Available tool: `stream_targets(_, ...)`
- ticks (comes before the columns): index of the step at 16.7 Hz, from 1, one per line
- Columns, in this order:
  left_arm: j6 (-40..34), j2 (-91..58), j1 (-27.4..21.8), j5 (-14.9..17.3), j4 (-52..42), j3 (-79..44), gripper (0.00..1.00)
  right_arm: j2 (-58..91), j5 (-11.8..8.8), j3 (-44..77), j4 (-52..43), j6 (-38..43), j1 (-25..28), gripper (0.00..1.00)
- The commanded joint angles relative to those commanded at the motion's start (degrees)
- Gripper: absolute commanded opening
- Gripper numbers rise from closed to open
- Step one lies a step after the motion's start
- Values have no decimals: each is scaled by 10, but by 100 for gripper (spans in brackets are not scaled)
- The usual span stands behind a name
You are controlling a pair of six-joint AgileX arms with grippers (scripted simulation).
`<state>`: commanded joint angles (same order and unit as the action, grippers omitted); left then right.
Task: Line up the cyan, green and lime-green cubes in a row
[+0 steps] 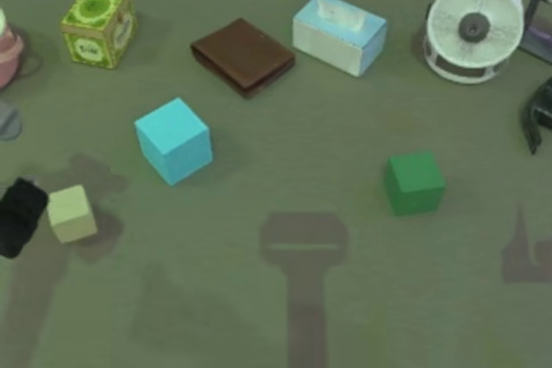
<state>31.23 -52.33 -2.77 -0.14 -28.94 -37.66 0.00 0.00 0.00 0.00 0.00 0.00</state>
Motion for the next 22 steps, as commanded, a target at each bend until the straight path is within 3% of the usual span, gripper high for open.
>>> stream_targets(6, 187, -345, -17, -2, -180, -218, 100, 0, 0, 0, 0, 0, 0, 100)
stream_targets(11, 289, -512, -26, 0, -272, -349, 100, 0, 0, 0, 0, 0, 0, 100)
stream_targets(22, 317, -567, -27, 2, -270, -371, 100, 0, 0, 0, 0, 0, 0, 100)
